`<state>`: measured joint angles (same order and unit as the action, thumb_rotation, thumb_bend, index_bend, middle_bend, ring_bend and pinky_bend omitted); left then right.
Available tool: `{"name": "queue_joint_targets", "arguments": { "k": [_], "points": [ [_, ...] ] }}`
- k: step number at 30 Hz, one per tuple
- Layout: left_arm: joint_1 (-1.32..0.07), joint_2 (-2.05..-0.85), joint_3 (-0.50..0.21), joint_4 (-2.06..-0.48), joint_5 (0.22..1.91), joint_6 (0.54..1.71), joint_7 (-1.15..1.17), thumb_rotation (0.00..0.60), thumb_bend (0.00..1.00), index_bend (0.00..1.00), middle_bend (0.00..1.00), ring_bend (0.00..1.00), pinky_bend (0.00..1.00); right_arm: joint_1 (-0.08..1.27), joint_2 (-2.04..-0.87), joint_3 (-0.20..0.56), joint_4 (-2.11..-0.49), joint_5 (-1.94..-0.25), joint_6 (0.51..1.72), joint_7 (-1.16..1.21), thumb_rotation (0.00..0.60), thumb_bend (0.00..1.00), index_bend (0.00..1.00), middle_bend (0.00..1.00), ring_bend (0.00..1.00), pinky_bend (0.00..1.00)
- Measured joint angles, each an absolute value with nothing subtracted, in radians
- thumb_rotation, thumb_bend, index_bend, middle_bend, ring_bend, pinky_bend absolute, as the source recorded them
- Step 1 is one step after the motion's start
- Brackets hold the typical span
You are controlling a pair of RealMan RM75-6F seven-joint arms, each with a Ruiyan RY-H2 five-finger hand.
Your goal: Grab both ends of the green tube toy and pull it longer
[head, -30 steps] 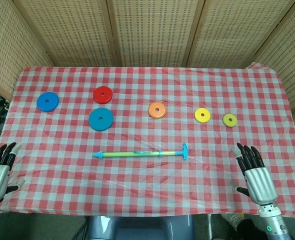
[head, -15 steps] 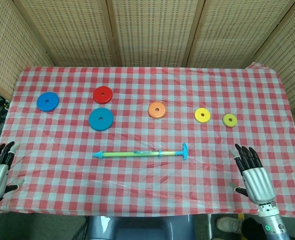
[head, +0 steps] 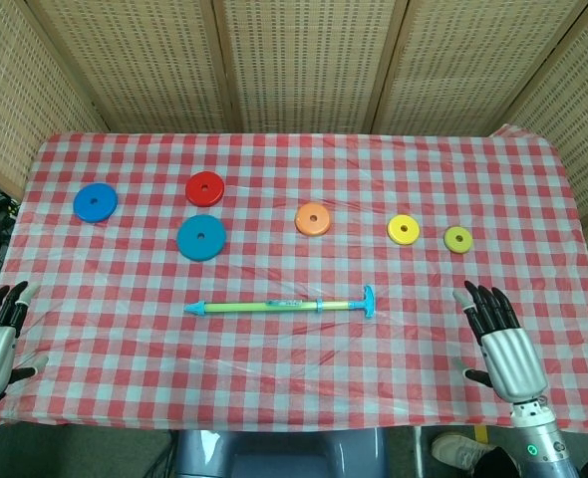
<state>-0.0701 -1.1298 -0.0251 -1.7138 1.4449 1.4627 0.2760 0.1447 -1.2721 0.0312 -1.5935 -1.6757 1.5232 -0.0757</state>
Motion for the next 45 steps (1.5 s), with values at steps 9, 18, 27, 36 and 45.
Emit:
{"name": "queue_joint_targets", "arguments": {
  "k": [9,18,27,36,45],
  "points": [
    [-0.07,-1.131,-0.023,-1.719,1.457,1.47,0.271,0.6,0.03,0.0,0.0,0.0,0.0,0.227,-1.338,0.114,-1.635,-1.639,1.461,-0.2,0.6,0.16,0.05,0.57,0.65,0.52],
    [-0.08,-1.133,-0.02,-1.711,1.458,1.449,0.257,0.6,0.03,0.0,0.0,0.0,0.0,0.317,-1.482,0.17,-1.686,-1.49,1.326,-0.428,0.6,0.25,0.29,1.0,1.0,0.9],
    [-0.085,-1.135,-0.013,-1.717,1.466,1.441,0.261,0.6,0.03,0.0,0.0,0.0,0.0,0.415,-1.643,0.196,-1.652,-1.314,1.192,-0.57,0.6,0.4,0.45,1.0,1.0,0.96],
    [-0.086,-1.136,-0.02,-1.707,1.457,1.444,0.232,0.6,0.03,0.0,0.0,0.0,0.0,0.484,-1.731,0.219,-1.554,-1.221,1.145,-0.636,0.6,0.53,0.44,1.0,1.0,0.96],
    [-0.093,-1.144,-0.025,-1.691,1.443,1.431,0.223,0.6,0.03,0.0,0.0,0.0,0.0,0.518,-1.77,0.221,-1.474,-1.165,1.118,-0.631,0.6,0.53,0.42,1.0,1.0,0.96]
  ]
}}
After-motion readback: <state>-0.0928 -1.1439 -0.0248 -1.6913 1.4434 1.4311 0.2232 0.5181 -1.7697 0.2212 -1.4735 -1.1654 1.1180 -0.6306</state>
